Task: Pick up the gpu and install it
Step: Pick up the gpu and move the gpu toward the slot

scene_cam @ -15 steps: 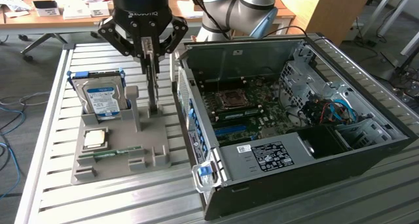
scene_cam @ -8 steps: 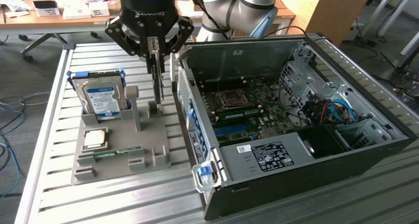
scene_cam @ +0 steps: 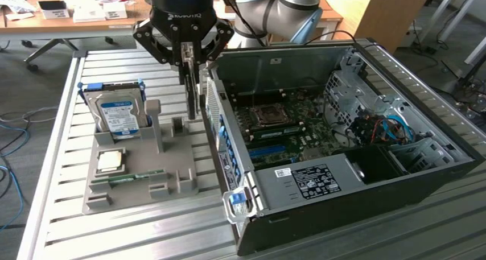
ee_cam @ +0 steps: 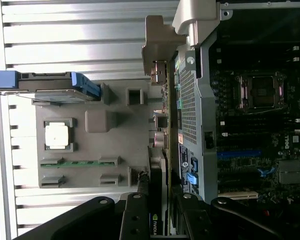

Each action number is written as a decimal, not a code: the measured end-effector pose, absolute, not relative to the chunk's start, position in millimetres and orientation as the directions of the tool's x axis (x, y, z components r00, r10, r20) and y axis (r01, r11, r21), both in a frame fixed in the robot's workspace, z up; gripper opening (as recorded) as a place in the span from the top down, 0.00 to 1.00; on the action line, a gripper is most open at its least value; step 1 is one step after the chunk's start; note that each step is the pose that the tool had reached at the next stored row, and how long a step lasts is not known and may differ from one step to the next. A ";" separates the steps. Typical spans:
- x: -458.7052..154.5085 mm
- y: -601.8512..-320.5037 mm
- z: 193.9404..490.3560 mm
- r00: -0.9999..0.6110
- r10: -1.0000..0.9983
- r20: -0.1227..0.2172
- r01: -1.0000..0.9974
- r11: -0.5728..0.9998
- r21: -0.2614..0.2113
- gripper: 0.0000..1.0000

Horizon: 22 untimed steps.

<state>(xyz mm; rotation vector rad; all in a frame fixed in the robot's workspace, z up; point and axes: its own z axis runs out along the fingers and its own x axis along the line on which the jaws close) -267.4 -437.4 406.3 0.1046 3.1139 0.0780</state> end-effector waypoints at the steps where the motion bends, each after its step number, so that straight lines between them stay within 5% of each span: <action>1: -265.5 -437.4 406.3 -0.997 0.068 -0.023 0.066 0.996 0.051 0.73; 22: -220.5 -437.4 406.3 -0.997 0.068 -0.023 0.066 0.996 0.051 0.73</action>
